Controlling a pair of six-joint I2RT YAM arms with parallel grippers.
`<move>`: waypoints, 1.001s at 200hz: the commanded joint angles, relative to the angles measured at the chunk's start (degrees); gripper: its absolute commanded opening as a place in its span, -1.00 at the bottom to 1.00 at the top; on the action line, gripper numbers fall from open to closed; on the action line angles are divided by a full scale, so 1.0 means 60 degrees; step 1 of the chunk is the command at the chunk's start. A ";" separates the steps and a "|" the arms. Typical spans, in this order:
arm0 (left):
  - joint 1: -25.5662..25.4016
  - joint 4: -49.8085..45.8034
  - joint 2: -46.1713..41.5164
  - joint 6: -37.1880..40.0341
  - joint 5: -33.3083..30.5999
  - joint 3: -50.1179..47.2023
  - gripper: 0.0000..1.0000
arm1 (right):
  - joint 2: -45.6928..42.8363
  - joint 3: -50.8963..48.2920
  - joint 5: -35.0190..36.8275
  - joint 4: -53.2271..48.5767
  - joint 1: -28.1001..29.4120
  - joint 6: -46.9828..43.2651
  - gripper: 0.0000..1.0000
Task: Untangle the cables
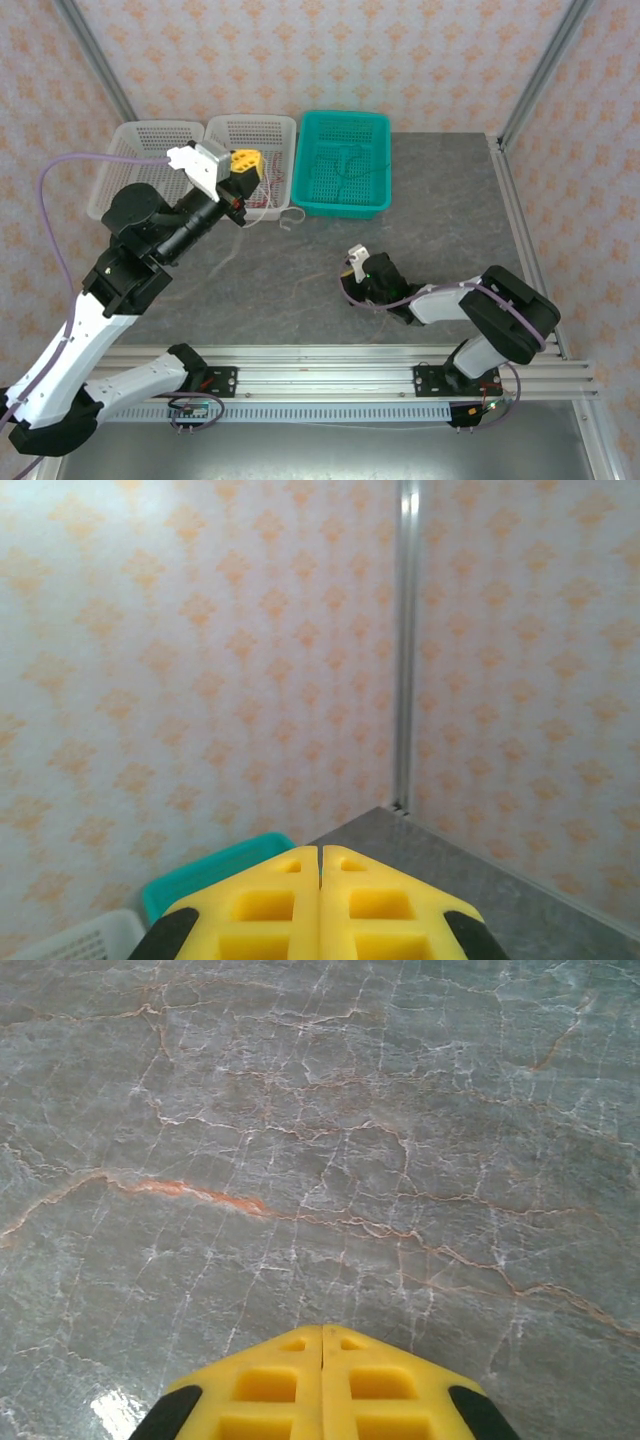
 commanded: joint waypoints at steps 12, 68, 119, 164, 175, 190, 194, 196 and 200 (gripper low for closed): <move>0.0170 -0.0527 0.0228 -0.0116 -0.1568 0.0305 -1.00 | -0.0943 -0.0174 0.0451 -0.0225 -0.0051 0.0291 -0.53; 0.2396 -0.1509 0.1417 -0.0148 -0.3281 0.1195 -1.00 | -0.5041 0.0790 0.0371 -0.2654 -0.0044 0.1490 0.72; 0.4577 -0.1205 0.3542 -0.0314 -0.3118 0.3063 -1.00 | -0.7154 0.0989 0.0708 -0.3270 -0.0057 0.1954 0.90; 0.6260 -0.1558 0.6248 0.0014 -0.3551 0.5670 -1.00 | -0.7271 0.1162 0.0585 -0.3773 -0.0058 0.2293 0.91; 0.6702 -0.1833 0.6896 0.0145 -0.3663 0.6286 -1.00 | -0.7319 0.1269 0.0584 -0.3923 -0.0063 0.2318 0.91; 0.7380 -0.2169 0.7734 -0.0110 -0.3593 0.6925 -1.00 | -0.7452 0.1369 0.0605 -0.4173 -0.0057 0.2412 0.92; 0.7565 -0.2226 0.7939 -0.0224 -0.3472 0.7025 -1.00 | -0.7506 0.1363 0.0609 -0.4207 -0.0051 0.2434 0.93; 0.7648 -0.2251 0.8054 -0.0281 -0.3416 0.7071 -1.00 | -0.7541 0.1357 0.0613 -0.4220 -0.0056 0.2448 0.93; 0.7807 -0.2331 0.8267 -0.0405 -0.3293 0.7172 -1.00 | -0.7601 0.1334 0.0652 -0.4222 -0.0058 0.2458 0.93</move>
